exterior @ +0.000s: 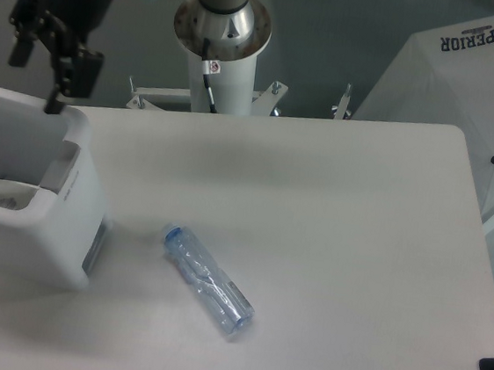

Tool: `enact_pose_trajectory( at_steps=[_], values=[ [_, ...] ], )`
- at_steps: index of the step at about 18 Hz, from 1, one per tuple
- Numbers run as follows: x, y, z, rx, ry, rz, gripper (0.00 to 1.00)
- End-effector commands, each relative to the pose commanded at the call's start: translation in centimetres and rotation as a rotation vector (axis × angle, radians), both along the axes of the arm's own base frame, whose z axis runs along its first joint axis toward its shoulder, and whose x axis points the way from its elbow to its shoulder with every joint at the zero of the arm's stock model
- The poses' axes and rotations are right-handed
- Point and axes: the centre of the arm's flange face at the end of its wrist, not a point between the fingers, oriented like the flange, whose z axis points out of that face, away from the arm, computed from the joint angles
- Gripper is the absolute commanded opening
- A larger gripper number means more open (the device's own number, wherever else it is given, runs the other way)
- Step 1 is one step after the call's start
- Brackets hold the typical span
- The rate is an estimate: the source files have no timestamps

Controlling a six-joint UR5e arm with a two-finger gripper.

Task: Place the trash in the trash can
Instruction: 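Open the gripper to drop the bag into the bin, then move the gripper back over the clear water bottle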

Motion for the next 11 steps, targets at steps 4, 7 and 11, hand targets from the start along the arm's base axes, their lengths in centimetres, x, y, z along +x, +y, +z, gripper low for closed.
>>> enact_pose_trajectory(
  at_steps=[4, 7, 11],
  values=[
    [-8.5, -0.8, -3.1, -0.051, -0.073, 0.168, 1.00],
    [-12.8, -1.1, -6.3, -0.100, -0.133, 0.248, 1.00],
    [-17.2, -0.2, -11.3, -0.253, -0.135, 0.361, 1.00]
  ],
)
